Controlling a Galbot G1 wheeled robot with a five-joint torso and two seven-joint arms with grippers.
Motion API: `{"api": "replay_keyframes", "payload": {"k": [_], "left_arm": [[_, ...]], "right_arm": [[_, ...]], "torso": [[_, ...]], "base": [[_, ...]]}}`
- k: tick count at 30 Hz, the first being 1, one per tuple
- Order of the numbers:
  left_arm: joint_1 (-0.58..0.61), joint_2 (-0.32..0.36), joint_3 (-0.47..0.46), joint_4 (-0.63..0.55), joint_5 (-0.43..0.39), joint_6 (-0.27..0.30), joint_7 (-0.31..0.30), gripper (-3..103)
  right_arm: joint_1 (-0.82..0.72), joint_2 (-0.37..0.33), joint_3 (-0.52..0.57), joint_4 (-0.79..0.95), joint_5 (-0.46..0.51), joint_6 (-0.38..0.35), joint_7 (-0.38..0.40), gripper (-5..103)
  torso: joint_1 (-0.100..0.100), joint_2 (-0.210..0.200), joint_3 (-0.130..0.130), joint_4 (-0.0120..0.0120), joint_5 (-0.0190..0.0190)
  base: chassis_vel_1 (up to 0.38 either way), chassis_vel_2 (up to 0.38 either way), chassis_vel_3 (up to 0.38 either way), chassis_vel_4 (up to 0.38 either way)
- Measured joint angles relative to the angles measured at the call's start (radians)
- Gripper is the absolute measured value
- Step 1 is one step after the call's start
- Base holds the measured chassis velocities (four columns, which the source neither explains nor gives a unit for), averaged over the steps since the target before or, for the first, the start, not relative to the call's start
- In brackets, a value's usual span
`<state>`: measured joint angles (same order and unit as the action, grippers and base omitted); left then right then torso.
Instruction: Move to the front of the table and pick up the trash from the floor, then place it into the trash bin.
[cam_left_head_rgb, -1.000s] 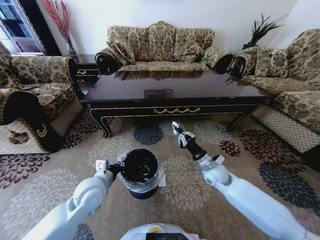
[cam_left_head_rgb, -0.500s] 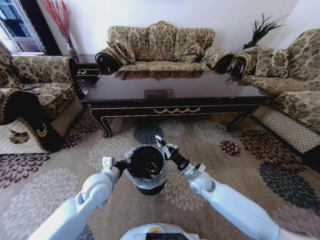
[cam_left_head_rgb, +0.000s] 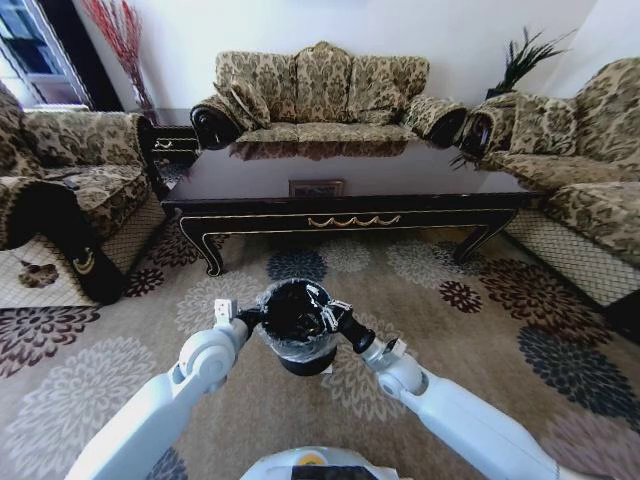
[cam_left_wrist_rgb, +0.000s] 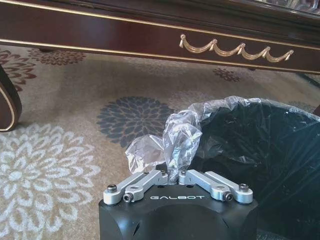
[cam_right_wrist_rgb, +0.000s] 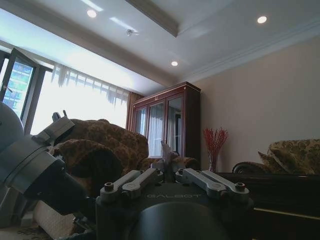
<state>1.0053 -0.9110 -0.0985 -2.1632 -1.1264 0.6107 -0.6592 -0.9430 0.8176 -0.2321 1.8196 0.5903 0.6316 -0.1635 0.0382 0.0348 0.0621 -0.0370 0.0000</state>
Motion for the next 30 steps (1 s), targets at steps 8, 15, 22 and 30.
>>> {"api": "replay_keyframes", "payload": {"k": [8,15,22,30], "left_arm": [[0.014,-0.013,-0.007,-0.006,0.003,0.0,-0.001,4],[0.044,-0.014,-0.026,-0.018,0.014,0.0,-0.002,4],[0.05,-0.002,-0.041,-0.027,0.015,0.0,-0.003,4],[0.052,-0.004,-0.066,-0.035,0.01,0.0,-0.002,4]], "right_arm": [[-0.012,0.0,0.007,-0.007,0.001,-0.001,-0.001,30],[-0.022,0.003,0.007,-0.009,-0.001,-0.001,0.0,58],[-0.028,0.0,0.014,-0.008,-0.009,-0.001,-0.002,80],[-0.073,-0.026,0.018,-0.007,-0.033,0.001,-0.024,100]], "torso": [[0.0,0.0,0.0,0.0001,0.0001],[0.0,0.0,0.0,0.0001,0.0],[0.0,0.0,0.0,0.0002,0.0],[0.0,0.0,0.0,0.0001,0.0]], "base": [[0.0,0.0,0.0,0.0],[0.0,0.0,0.0,0.0],[0.0,0.0,0.0,0.0],[0.0,0.0,0.0,0.0]]}}
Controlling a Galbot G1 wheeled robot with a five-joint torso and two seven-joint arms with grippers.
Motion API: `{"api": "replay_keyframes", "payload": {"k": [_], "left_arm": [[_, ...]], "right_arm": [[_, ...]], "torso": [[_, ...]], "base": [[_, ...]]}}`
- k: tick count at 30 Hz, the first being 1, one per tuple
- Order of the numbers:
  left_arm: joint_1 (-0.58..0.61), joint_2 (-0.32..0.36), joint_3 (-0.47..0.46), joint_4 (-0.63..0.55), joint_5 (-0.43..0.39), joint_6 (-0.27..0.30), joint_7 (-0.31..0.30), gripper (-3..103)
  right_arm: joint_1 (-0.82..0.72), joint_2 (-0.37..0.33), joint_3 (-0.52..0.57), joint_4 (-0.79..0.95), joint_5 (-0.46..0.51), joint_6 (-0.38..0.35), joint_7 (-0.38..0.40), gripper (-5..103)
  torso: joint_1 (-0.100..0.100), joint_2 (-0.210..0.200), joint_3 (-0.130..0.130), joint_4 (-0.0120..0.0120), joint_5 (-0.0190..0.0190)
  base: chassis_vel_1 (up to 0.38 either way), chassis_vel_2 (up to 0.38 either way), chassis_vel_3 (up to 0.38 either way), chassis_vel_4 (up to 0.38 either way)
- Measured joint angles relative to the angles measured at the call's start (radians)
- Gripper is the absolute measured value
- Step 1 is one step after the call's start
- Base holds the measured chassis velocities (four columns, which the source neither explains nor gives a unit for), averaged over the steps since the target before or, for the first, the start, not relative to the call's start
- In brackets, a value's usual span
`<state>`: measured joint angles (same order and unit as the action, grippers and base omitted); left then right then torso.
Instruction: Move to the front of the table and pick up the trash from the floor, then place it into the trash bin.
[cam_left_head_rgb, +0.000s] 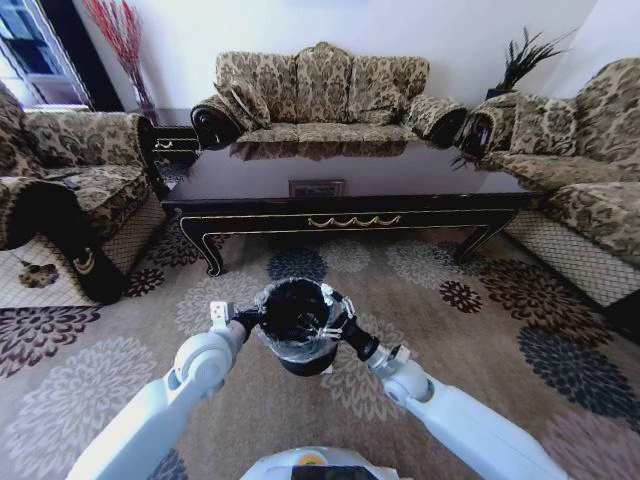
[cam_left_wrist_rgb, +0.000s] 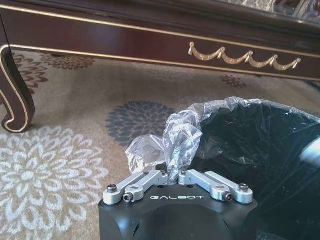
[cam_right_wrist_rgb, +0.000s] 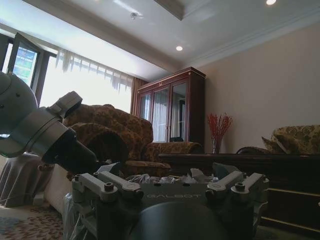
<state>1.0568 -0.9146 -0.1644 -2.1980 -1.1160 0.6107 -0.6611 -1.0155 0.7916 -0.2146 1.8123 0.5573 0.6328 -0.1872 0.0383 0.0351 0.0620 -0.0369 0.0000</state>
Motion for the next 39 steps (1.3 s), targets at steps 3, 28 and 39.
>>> {"api": "replay_keyframes", "payload": {"k": [3,28,39], "left_arm": [[0.0,-0.001,-0.008,-0.006,-0.002,0.0,0.0,4],[0.094,0.049,-0.222,-0.016,-0.012,-0.007,-0.017,4],[0.113,0.111,-0.354,-0.082,-0.086,-0.012,-0.051,4]], "right_arm": [[-0.017,-0.005,-0.001,-0.003,-0.011,0.004,-0.009,100],[-0.057,0.026,0.129,0.07,0.086,-0.081,0.248,100],[-0.139,0.084,0.066,-0.018,0.107,-0.274,0.516,100]], "torso": [[0.0,0.0,0.0,-0.0002,-0.0001],[0.0,0.0,0.0,-0.0001,-0.0002],[0.0,0.0,0.0,-0.0001,-0.0001]], "base": [[0.0,0.0,0.0,0.0],[0.0,0.0,0.0,0.0],[0.0,0.0,0.0,0.0]]}}
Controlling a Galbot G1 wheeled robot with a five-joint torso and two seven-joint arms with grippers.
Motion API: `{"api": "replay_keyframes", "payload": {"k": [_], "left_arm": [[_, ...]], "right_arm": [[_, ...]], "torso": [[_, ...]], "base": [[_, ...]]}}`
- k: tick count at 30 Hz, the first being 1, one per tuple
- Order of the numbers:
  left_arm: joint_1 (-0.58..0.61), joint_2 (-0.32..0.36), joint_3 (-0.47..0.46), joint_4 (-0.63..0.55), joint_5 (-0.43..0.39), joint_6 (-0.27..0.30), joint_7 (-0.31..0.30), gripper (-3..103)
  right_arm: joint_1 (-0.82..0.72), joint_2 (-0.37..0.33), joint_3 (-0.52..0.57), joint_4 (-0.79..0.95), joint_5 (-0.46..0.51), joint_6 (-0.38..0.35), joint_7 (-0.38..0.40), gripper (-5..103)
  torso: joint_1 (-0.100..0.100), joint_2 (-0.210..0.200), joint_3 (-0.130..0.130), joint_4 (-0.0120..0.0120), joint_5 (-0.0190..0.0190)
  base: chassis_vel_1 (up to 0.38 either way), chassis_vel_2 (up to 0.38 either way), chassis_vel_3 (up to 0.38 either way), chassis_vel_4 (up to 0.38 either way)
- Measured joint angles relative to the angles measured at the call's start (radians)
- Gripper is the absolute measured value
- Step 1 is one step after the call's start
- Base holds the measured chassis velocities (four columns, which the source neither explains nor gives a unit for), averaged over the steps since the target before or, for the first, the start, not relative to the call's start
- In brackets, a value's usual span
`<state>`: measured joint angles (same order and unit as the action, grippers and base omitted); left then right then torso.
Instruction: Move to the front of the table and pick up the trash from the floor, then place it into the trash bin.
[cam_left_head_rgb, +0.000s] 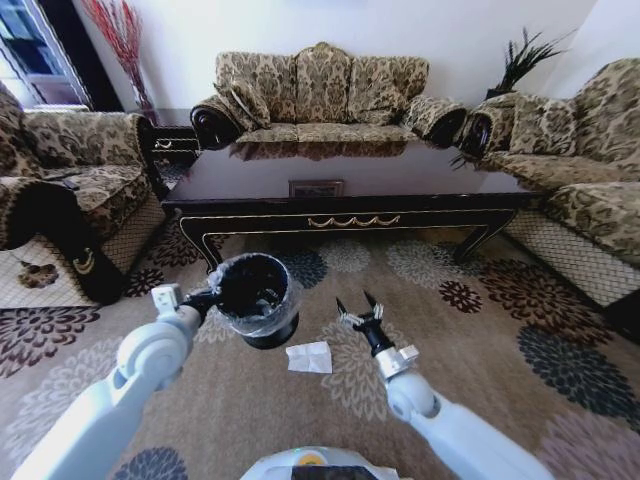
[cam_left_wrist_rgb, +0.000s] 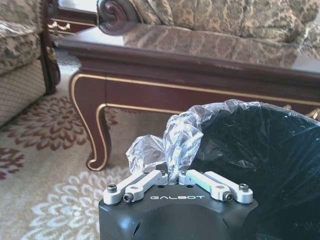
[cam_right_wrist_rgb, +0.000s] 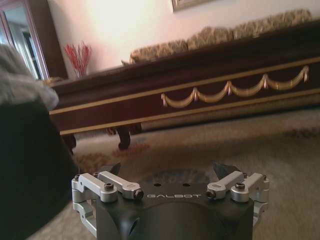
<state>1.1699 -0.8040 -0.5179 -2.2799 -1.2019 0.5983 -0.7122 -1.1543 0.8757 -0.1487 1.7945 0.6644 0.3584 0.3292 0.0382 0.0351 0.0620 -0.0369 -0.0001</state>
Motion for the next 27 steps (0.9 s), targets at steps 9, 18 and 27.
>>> {"api": "replay_keyframes", "payload": {"k": [9,18,27], "left_arm": [[0.022,0.045,-0.087,-0.04,-0.058,0.0,-0.024,4],[0.037,0.044,-0.081,-0.058,-0.059,0.003,-0.034,4],[0.03,0.039,-0.077,-0.053,-0.056,0.004,-0.035,4]], "right_arm": [[0.067,0.078,-0.149,-0.169,0.02,-0.1,0.088,100],[0.13,0.21,-0.273,-0.332,-0.013,-0.19,0.213,100],[0.195,0.327,-0.319,-0.456,0.003,-0.211,0.233,100]], "torso": [[0.0,0.0,0.0,0.0002,0.0002],[0.0,0.0,0.0,0.0001,-0.0001],[0.0,0.0,0.0,0.0001,-0.0001]], "base": [[0.0,0.0,0.0,0.0],[0.0,0.0,0.0,0.0],[0.0,0.0,0.0,0.0]]}}
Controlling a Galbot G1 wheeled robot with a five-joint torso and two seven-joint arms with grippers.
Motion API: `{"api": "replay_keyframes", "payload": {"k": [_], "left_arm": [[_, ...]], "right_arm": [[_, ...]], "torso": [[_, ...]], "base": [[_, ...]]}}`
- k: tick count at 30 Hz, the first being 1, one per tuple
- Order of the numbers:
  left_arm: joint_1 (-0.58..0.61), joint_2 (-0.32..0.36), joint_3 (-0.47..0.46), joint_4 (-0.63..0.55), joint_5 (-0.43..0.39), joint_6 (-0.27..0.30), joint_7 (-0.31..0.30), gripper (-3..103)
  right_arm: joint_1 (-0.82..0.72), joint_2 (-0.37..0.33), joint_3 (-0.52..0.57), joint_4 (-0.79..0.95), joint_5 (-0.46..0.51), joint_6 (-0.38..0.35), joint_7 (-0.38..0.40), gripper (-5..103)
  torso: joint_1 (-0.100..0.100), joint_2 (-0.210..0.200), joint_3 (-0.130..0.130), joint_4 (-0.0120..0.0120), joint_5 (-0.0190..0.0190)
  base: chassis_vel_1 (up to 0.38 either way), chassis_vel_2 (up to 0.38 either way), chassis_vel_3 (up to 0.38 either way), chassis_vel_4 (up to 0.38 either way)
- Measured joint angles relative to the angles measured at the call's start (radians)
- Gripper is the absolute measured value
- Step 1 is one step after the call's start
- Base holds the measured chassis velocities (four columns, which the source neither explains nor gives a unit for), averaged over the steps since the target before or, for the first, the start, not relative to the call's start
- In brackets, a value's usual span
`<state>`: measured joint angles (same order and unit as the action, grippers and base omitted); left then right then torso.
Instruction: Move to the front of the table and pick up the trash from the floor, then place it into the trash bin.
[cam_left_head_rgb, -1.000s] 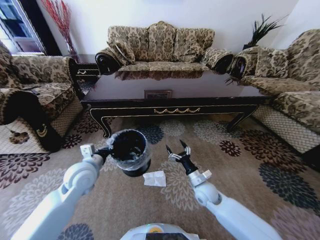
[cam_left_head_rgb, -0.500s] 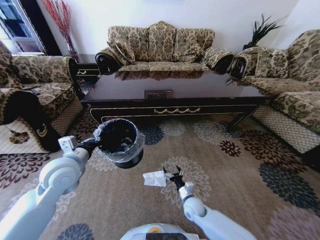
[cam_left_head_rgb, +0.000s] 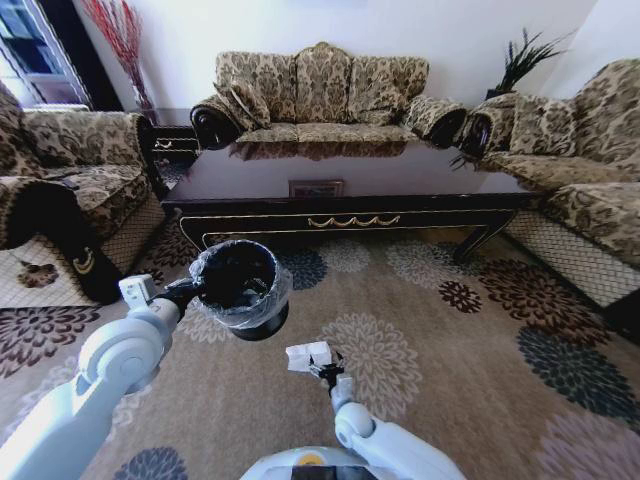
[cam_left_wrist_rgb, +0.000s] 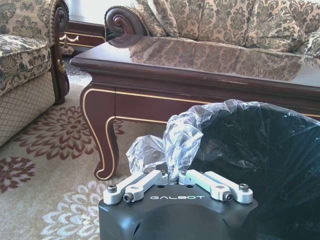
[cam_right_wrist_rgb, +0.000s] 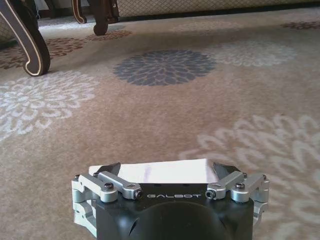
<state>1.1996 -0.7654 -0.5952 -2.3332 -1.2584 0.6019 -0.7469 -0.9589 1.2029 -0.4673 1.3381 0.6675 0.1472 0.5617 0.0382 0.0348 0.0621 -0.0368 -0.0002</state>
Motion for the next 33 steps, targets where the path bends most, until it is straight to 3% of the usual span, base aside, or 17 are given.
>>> {"api": "replay_keyframes", "payload": {"k": [7,21,28,30,33], "left_arm": [[-0.015,0.004,0.015,0.007,0.001,0.001,0.0,4],[-0.003,0.009,0.009,-0.001,0.0,0.001,-0.001,4],[-0.004,0.01,0.009,-0.001,-0.001,0.002,-0.002,4],[-0.005,0.009,0.01,0.0,-0.001,0.002,-0.002,4],[-0.006,0.001,0.02,0.003,0.003,0.002,-0.002,4]], "right_arm": [[0.025,0.066,0.002,-0.11,0.011,0.017,-0.012,100],[0.038,0.12,0.033,-0.278,-0.035,0.056,-0.036,103],[0.024,0.128,0.042,-0.288,-0.053,0.07,-0.048,73],[0.022,0.128,0.043,-0.286,-0.055,0.073,-0.049,73],[0.005,0.119,0.049,-0.257,-0.067,0.087,-0.057,57]], "torso": [[0.0,0.0,0.0,-0.0001,0.0],[0.0,0.0,0.0,-0.0001,0.0001],[0.0,0.0,0.0,0.0001,-0.0001],[0.0,0.0,0.0,0.0001,-0.0001],[0.0,0.001,0.0,0.0003,-0.0003]], "base": [[0.0,0.0,0.0,0.0],[0.0,0.0,0.0,0.0],[0.0,0.0,0.0,0.0],[0.0,0.0,0.0,0.0],[0.0,0.0,0.0,0.0]]}}
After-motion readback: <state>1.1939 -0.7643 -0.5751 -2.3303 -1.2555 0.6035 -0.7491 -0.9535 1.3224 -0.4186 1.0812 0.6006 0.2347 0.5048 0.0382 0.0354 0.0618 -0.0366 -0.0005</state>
